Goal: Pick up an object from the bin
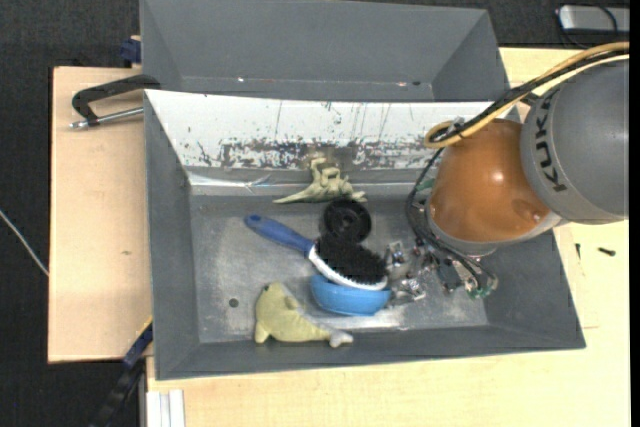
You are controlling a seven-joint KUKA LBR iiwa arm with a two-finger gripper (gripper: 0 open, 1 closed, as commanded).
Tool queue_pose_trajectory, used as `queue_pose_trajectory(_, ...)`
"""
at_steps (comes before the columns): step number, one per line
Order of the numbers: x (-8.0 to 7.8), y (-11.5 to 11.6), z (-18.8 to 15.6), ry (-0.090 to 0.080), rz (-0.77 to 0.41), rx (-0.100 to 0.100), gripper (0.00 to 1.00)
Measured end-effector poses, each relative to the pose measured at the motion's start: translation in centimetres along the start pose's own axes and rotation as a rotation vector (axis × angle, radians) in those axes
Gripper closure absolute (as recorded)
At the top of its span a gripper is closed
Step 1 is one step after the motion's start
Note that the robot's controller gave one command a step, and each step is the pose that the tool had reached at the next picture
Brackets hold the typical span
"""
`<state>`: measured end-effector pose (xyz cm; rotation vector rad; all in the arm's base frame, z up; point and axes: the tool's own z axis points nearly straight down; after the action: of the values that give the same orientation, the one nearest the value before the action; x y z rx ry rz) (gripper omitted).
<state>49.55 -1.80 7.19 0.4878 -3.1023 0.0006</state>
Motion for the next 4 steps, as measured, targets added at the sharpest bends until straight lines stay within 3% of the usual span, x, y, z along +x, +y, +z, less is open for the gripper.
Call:
queue_pose_trajectory(1,0.0,0.1,0.1,-0.001,0.0,0.0,0.0)
queue_pose_trajectory(2,-5.0,2.6,-0.6,-0.006,0.279,-0.002,0.0)
queue_pose_trajectory(3,-4.5,13.0,-2.0,0.002,0.244,-0.005,0.0)
queue_pose_trajectory(4,-4.5,12.4,-2.0,-0.002,0.252,-0.001,1.0)
